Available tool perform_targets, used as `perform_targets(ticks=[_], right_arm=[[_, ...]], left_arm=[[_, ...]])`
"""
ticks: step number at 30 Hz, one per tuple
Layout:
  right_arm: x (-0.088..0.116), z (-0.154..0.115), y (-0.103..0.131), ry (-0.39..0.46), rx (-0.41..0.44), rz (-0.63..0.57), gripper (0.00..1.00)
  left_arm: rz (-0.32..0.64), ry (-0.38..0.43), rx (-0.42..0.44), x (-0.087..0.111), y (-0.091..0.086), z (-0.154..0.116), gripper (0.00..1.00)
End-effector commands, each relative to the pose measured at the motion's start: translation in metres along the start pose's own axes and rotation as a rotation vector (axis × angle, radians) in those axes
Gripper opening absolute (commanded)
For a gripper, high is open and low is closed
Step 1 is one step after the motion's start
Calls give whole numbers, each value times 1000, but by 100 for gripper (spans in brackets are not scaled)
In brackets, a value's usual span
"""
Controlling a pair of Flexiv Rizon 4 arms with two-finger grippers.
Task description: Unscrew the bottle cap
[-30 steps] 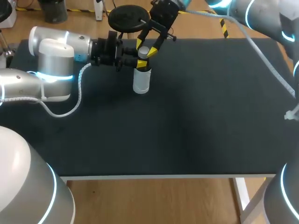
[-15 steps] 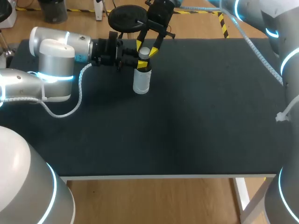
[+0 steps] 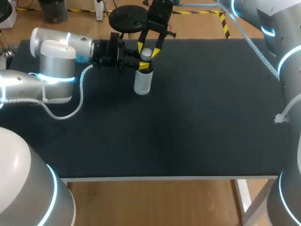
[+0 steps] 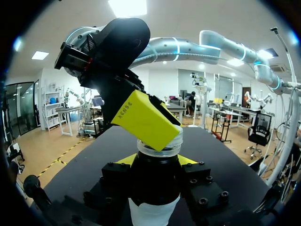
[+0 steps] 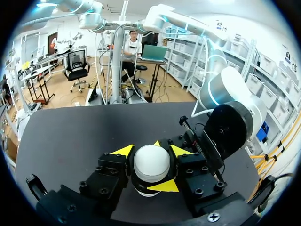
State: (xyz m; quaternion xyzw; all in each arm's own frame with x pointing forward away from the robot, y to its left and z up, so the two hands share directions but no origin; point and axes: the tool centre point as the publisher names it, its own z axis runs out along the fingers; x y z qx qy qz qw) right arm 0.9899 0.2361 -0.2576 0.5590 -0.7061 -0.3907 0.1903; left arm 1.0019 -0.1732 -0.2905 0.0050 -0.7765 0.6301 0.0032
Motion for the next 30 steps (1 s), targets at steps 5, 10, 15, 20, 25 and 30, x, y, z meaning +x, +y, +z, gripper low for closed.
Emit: perform_targets(ticks=[5,10,15,20,25,30], right_arm=[[-13,-10,-8,244,19,148,100],[-14,-21,-12,-41,53,354,100],[-11,-31,-13,-309,98,569,100],[-9,-38,-19,-582,91,840,100],[-3,-43,-23,-832,136,1017,100],[-2,-37,-20,-1043,165,1162,100]], left_arm=[[-2,1,-1,-9,0,-4,0],[-2,1,-1,-9,0,-4,0],[-2,1,-1,-9,0,-4,0],[-2,1,-1,-9,0,-4,0],[-2,1,-1,-9,0,-4,0],[-2,1,-1,-9,0,-4,0]])
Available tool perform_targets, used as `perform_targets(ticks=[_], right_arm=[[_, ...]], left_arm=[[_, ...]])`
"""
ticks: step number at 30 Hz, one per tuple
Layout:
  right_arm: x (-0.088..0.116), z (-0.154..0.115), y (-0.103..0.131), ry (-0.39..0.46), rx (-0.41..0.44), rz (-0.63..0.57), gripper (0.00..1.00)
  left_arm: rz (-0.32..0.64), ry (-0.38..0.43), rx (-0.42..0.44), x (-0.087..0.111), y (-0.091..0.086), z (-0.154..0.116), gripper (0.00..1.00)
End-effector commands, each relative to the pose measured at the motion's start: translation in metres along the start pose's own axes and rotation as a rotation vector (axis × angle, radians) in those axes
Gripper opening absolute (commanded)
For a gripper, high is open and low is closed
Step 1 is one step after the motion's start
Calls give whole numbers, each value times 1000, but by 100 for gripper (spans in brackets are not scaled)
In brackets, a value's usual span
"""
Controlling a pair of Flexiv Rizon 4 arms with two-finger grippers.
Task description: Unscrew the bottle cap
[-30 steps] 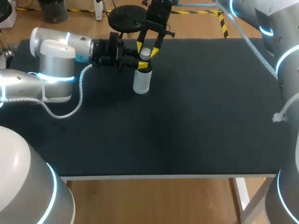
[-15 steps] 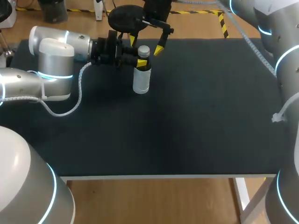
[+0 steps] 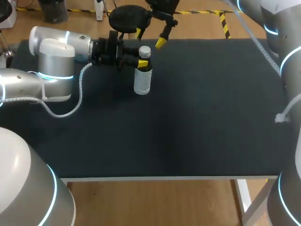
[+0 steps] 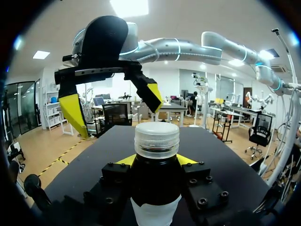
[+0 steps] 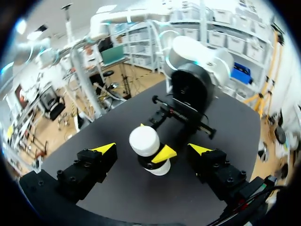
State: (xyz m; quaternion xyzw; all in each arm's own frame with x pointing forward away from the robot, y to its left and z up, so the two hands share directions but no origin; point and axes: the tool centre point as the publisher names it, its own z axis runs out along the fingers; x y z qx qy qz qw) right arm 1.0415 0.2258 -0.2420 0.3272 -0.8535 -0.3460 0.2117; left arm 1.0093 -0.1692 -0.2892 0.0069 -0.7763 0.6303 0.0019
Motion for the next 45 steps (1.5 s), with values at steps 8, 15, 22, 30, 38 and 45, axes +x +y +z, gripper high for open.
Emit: perform_targets(ticks=[8,15,22,30,38,45], right_arm=[[19,29,-10,-1049,-6,830,100],[28,23,-11,-1132,14,820,100],[34,22,-8,-1197,72,798,100],[34,28,-11,-1234,125,748,100],[29,28,-10,-1261,171,673,100],[26,22,-8,-1238,193,599,100]], left_arm=[[-1,5,-1,-1,1,0,0],[-1,5,-1,-1,1,0,0],[-1,5,-1,-1,1,0,0],[-1,5,-1,-1,1,0,0],[-1,5,-1,-1,1,0,0],[-1,5,-1,-1,1,0,0]])
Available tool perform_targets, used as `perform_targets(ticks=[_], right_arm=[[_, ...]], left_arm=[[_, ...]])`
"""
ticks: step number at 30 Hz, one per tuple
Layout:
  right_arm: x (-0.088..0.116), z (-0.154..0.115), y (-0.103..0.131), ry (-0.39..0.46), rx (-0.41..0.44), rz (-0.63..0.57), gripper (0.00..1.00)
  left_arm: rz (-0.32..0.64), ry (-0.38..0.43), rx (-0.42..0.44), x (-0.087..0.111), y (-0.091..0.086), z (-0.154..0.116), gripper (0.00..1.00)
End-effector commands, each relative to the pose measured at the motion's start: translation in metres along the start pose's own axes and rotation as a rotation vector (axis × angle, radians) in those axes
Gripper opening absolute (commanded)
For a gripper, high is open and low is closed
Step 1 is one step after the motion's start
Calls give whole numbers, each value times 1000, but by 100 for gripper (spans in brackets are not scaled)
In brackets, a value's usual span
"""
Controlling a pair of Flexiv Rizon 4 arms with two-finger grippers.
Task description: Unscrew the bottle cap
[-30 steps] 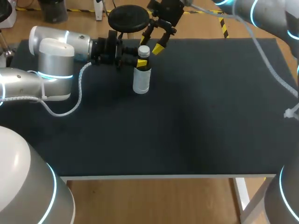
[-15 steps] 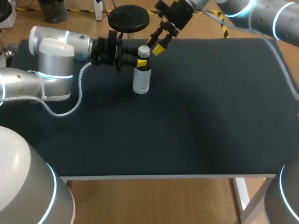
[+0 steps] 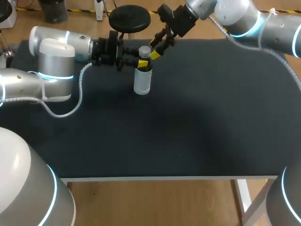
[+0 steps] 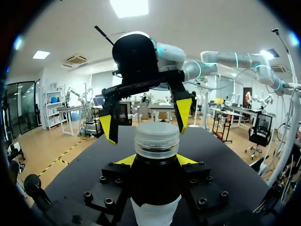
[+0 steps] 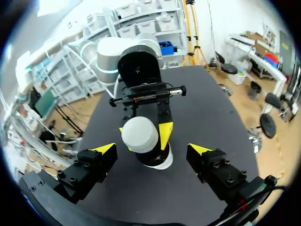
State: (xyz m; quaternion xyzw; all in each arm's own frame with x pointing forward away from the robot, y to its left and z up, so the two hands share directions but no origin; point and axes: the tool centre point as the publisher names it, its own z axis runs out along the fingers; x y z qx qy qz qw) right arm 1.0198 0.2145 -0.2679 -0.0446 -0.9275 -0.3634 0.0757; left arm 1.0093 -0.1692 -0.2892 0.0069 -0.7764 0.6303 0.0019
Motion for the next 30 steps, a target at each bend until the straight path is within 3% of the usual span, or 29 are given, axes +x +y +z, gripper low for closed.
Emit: perform_targets(ticks=[1,14,30], right_arm=[[7,-7,5,-716,13,-18,100],[6,-8,13,-650,-13,-74,100],[0,-8,18,-416,-139,-64,100]], left_arm=[[-1,5,-1,-1,1,0,0],[-1,5,-1,-1,1,0,0],[-1,5,-1,-1,1,0,0]])
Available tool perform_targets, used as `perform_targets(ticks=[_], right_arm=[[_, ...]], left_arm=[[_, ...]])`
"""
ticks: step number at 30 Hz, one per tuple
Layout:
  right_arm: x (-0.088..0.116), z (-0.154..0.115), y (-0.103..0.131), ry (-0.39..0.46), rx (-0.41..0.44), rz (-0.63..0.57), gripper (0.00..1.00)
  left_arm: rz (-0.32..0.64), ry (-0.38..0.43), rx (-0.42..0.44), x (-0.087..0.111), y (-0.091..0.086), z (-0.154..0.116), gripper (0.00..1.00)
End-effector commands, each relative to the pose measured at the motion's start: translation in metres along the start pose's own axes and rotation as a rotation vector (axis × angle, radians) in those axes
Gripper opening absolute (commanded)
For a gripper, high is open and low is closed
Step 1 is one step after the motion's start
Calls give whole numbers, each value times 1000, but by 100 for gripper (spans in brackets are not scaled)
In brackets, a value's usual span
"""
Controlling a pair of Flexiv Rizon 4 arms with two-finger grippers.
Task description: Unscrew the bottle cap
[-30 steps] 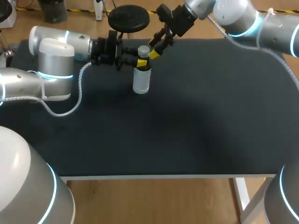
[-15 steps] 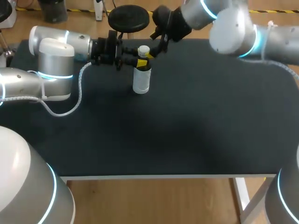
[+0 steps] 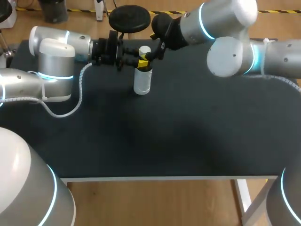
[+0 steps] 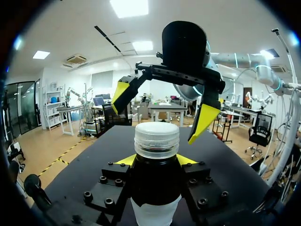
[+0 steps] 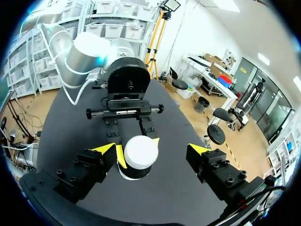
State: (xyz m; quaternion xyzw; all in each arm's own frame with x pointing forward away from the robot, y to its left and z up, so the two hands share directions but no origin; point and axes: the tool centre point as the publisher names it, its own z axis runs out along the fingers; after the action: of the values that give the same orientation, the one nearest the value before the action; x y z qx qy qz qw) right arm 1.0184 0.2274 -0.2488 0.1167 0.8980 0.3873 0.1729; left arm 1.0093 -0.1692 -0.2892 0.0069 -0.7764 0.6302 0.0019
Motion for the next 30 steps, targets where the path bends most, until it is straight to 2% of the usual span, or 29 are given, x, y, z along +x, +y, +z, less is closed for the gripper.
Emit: perform_targets(ticks=[1,30], right_arm=[[-6,-1,-3,110,-48,3,100],[7,12,3,306,-56,-24,100]], left_arm=[[-1,5,-1,-1,1,0,0],[-1,5,-1,-1,1,0,0]])
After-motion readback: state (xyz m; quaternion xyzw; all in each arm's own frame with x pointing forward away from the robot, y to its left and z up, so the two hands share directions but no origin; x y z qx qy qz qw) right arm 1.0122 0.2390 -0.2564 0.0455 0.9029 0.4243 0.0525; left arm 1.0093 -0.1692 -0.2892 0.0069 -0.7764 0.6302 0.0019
